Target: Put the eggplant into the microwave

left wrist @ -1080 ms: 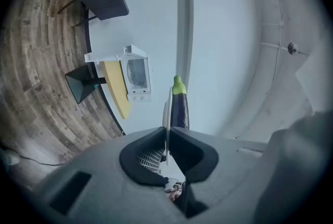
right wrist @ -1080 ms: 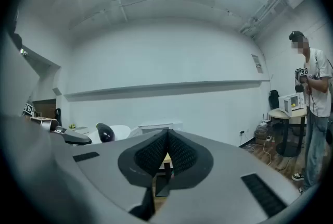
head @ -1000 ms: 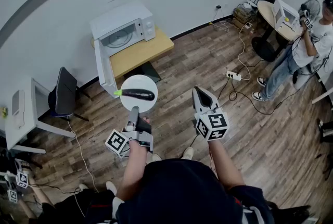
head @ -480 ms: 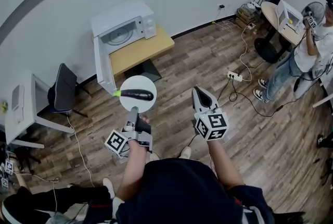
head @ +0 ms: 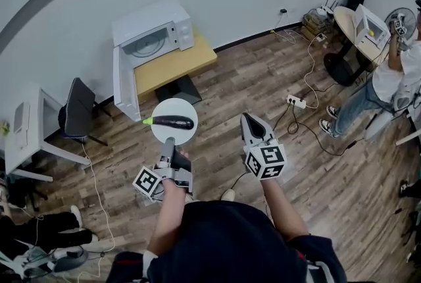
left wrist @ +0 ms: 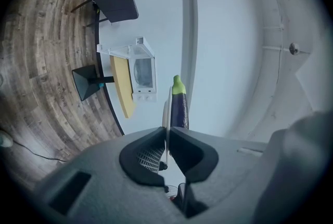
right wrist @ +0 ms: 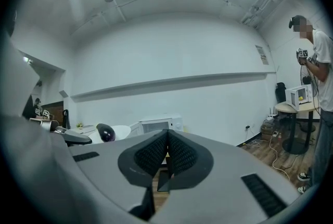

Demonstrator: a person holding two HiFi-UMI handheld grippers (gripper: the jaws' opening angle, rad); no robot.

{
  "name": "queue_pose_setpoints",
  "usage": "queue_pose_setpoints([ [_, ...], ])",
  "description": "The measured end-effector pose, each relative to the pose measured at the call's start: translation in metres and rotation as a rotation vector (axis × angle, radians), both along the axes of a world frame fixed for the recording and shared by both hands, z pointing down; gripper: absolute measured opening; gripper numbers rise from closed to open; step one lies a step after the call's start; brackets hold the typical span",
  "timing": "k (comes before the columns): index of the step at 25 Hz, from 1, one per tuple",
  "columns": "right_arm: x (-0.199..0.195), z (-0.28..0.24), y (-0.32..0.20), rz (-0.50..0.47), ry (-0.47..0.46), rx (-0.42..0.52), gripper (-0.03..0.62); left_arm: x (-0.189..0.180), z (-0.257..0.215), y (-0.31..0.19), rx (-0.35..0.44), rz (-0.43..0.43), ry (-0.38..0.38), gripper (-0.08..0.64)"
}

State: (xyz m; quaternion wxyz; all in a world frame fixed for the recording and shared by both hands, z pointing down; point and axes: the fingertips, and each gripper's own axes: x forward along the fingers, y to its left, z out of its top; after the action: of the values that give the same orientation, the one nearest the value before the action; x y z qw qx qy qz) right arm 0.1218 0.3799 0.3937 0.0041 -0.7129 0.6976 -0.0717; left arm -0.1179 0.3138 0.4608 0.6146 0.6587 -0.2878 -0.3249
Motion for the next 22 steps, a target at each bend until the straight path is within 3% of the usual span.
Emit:
queue_pose_setpoints([
  [12, 0.038, 0.021, 0.006, -0.040, -0.054, -0.026, 0.012, 0.033, 0.014, 0.021, -0.044, -0.036, -0.005, 0.028],
  [22, 0.043, 0.029, -0.024, -0.055, -0.043, -0.037, 0.012, 0.038, 0.021, -0.008, -0.055, -0.055, 0.000, 0.028],
])
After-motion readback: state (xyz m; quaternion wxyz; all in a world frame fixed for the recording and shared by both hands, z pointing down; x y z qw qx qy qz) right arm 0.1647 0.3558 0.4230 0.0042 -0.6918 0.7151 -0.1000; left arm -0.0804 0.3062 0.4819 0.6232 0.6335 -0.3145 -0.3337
